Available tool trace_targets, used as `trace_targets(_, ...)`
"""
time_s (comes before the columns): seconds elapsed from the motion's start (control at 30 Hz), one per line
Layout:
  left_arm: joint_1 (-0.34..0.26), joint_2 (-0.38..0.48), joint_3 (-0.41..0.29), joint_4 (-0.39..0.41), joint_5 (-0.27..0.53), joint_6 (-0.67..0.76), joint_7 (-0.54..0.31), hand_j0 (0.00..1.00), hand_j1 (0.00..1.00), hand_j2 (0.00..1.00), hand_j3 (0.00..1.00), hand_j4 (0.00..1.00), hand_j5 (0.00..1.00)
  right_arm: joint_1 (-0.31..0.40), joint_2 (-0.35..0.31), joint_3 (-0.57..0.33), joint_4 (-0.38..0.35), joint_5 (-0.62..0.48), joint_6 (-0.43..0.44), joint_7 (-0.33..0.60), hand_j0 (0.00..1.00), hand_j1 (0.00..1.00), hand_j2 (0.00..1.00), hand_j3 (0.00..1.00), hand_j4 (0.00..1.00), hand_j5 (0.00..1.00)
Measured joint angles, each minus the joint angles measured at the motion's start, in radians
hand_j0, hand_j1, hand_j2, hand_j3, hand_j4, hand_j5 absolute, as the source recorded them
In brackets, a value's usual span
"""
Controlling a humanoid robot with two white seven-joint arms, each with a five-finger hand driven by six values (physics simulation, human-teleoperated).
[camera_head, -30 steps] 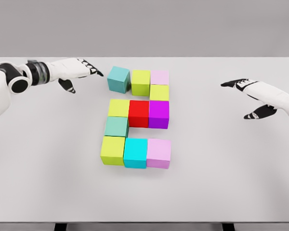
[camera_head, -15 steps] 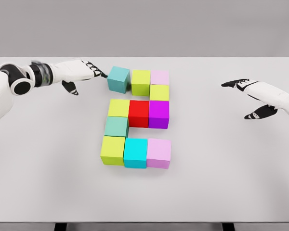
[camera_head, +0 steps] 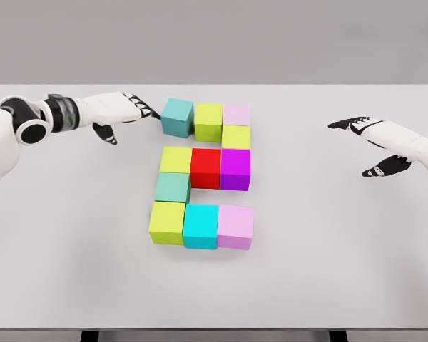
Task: Assemble the squares on the desktop into the number 2
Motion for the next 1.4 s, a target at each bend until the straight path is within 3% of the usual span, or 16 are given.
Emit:
trace_targets(1.2,0.011,0.012,0.002,-0.045,-0.001,0.000,-0.010,0.99,0.99,0.99,0.99,0.99,0.99,0.000,0.000,0.000,0.006,-0.001,0.000,0.000,1.00,1.00,1.00,1.00,1.00,1.00)
trace_targets(1.4,0.005,0.079,0.014,-0.036,0.035,0.000,-0.006,1.00,1.00,1.00,1.00,1.00,1.00,0.000,-0.001,0.000,0.006,-0.001,0.000,0.000,1.00,1.00,1.00,1.00,1.00,1.00)
